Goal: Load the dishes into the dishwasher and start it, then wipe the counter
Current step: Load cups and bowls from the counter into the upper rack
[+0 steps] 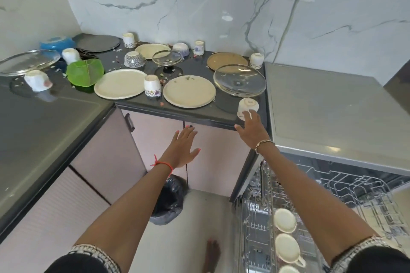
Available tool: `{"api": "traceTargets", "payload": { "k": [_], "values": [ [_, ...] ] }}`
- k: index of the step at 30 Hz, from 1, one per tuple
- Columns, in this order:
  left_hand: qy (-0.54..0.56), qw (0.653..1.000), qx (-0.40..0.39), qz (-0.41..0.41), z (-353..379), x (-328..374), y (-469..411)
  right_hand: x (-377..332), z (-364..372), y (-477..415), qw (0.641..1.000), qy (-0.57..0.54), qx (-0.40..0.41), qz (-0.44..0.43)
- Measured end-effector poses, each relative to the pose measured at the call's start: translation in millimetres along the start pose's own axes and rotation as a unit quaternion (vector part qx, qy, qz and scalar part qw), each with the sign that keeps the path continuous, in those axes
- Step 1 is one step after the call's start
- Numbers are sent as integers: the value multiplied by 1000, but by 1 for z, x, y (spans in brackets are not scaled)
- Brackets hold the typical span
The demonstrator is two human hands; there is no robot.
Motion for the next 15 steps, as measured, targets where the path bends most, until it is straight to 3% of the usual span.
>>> {"api": "traceTargets", "payload": {
  "k": [8,15],
  "values": [
    [-14,1000,-10,21,9,10,-113,37,-2,-85,999,33,-6,32],
    [-5,999,-40,-3,29,6,-156,41,16,-114,994,22,-96,48]
  ]
}}
Point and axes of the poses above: each hand's wrist, its own y-axis away from the middle knuckle, its own z-axis out of the palm, x = y × z, the point moved 5 cm from there along -y, towards the middle knuckle, and after that the axes turned 12 degrees about y, right-handed, at the moved point
